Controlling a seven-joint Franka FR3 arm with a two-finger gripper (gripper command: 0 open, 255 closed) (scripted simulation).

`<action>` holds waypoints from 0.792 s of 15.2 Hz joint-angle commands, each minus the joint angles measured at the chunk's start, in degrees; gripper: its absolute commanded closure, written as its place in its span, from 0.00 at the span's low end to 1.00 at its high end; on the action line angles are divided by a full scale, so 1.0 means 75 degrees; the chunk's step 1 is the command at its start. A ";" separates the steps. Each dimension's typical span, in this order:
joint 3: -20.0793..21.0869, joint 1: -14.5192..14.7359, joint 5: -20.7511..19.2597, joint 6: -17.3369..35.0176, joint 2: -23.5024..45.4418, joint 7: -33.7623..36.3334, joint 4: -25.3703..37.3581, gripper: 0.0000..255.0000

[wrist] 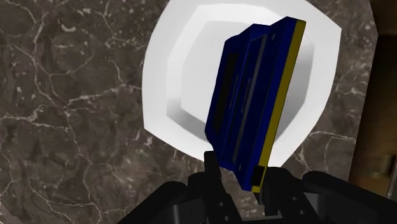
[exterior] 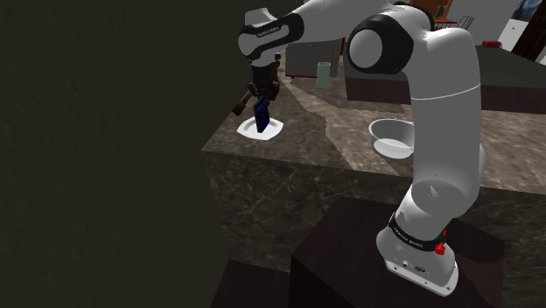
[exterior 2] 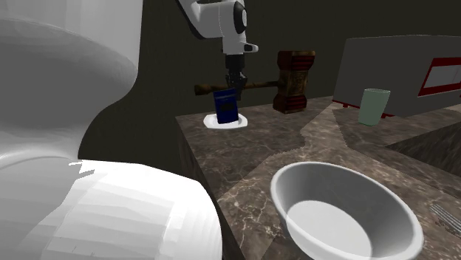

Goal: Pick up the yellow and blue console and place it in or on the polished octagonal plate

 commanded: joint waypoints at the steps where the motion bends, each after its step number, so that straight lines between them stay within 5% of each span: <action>1: 0.0000 0.0000 0.0000 0.0001 -0.0002 0.0000 0.0001 0.00; 6: 0.0000 0.0000 0.0000 0.0001 -0.0002 0.0000 0.0000 0.00; 12: 0.0000 0.0006 -0.0004 -0.0950 -0.0044 0.0002 0.0909 0.00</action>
